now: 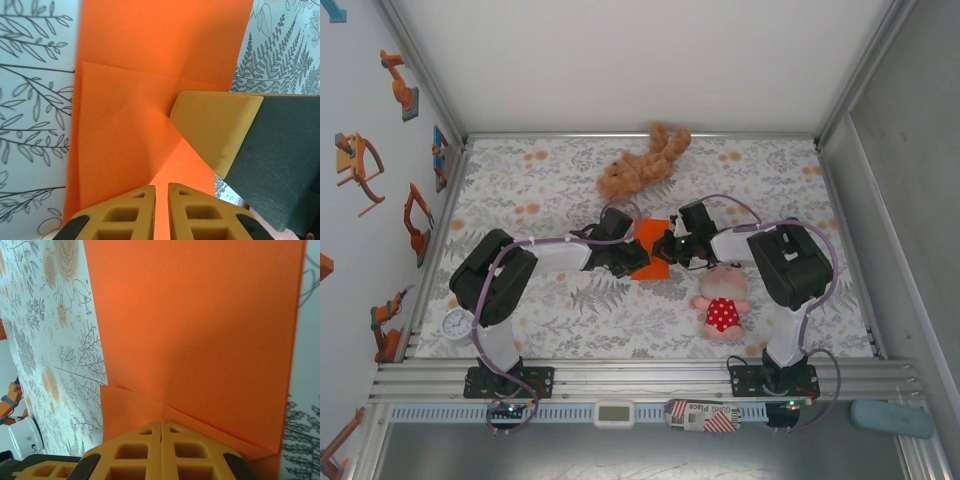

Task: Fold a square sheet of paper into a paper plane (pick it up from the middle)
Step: Fold the triangle a second time at the center of the table.

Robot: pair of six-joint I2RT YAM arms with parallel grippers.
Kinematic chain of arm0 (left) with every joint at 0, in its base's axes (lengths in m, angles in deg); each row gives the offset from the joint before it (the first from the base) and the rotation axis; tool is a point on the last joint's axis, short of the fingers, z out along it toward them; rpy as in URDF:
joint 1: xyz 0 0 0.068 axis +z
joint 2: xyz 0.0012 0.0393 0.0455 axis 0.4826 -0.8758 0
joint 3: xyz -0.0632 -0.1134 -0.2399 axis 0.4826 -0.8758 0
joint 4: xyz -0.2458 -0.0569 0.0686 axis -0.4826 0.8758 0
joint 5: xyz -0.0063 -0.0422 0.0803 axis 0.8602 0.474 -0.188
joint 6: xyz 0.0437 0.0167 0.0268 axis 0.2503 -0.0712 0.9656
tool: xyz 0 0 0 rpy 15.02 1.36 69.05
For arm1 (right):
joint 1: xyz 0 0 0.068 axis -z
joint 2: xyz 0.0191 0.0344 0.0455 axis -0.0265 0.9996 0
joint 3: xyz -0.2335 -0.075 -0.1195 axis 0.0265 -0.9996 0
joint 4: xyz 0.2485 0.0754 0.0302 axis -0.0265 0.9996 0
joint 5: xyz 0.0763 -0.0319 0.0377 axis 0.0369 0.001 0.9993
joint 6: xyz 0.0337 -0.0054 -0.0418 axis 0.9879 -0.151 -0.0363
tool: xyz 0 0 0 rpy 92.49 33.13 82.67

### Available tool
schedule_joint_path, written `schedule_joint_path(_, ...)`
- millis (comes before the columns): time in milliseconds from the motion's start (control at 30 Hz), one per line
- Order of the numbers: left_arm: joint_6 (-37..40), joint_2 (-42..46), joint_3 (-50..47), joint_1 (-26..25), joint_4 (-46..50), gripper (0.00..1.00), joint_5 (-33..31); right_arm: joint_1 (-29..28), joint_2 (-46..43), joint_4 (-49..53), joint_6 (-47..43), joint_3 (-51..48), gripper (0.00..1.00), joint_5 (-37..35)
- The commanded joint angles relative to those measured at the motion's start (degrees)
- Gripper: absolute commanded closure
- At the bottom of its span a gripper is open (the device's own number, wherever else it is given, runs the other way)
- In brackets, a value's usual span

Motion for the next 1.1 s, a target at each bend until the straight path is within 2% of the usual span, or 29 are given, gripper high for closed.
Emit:
schedule_joint_path(0, -1.7, -0.7, -0.4, -0.5, -1.5, 0.84, -0.3, -0.1, 3.7, 6.1, 0.1, -2.2, 1.0, -4.9)
schedule_joint_path(1067, 1.8, -2.1, -1.3, -0.5, 2.4, 0.86, -4.5, -0.1, 4.1, 6.5, 0.1, -2.2, 1.0, -5.1)
